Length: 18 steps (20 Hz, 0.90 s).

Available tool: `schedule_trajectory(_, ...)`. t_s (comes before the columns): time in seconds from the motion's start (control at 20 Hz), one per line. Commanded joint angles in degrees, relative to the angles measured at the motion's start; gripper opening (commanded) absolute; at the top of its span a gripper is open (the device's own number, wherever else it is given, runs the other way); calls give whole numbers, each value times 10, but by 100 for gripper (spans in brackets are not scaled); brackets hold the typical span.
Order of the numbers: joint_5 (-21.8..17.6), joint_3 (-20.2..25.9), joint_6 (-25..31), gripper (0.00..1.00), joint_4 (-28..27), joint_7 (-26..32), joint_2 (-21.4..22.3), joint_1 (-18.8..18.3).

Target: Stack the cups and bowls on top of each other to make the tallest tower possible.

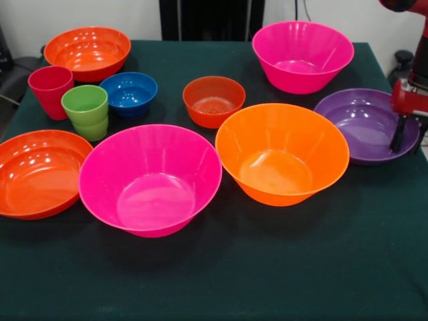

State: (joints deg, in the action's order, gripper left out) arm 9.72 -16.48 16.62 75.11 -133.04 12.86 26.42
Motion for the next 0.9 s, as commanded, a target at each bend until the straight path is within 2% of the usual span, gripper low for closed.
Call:
schedule_trajectory(0.05,-29,101,0,0,41,-9,-12,-14)
schedule_trajectory(0.9,0,138,44,0,55,-32,27,-14)
